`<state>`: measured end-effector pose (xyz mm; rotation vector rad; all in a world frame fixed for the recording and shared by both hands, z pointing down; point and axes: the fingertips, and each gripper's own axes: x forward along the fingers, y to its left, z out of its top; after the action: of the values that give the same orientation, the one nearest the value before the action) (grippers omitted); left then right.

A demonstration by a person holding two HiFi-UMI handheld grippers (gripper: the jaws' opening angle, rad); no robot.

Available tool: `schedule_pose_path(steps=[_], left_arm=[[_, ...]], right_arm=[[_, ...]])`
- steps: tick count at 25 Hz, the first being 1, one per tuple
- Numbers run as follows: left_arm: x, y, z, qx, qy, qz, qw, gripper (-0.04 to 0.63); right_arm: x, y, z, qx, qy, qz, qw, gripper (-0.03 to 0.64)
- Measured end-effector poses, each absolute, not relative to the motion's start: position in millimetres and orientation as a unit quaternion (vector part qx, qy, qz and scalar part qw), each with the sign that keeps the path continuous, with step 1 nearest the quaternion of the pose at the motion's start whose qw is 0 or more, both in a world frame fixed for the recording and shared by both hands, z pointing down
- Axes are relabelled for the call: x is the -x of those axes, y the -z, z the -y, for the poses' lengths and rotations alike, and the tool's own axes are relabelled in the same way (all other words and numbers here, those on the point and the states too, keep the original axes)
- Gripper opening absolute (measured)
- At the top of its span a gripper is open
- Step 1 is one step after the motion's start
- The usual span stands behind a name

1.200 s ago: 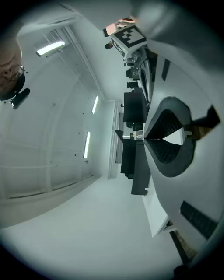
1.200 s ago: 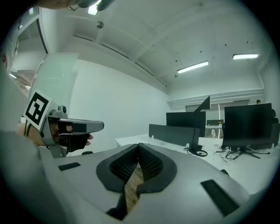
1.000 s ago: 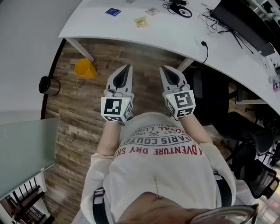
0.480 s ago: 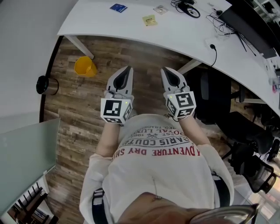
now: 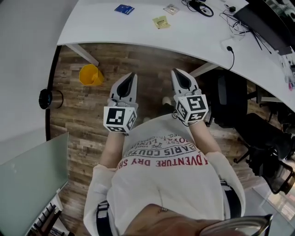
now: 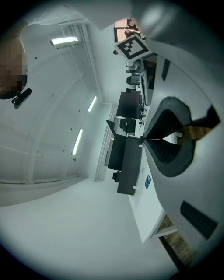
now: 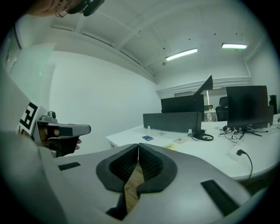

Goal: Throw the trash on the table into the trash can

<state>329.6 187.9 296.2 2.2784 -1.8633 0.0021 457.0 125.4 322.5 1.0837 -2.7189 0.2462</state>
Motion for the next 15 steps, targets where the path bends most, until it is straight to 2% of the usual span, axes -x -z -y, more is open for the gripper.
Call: schedule_pose_path(steps=[7, 15], left_arm=[[-303.9, -310.0, -121.4, -0.763, -0.01, 0.639, 0.1, 0.023], [-279.2, -312.8, 25.3, -0.754, -0.024, 0.646, 0.113, 0.023]], right_arm=[[-440.9, -339.8, -37.3, -0.378, -0.087, 0.916, 0.104, 0.026], [-411.5, -370.9, 102.0, -0.354, -0.112, 0.919, 0.133, 0.026]])
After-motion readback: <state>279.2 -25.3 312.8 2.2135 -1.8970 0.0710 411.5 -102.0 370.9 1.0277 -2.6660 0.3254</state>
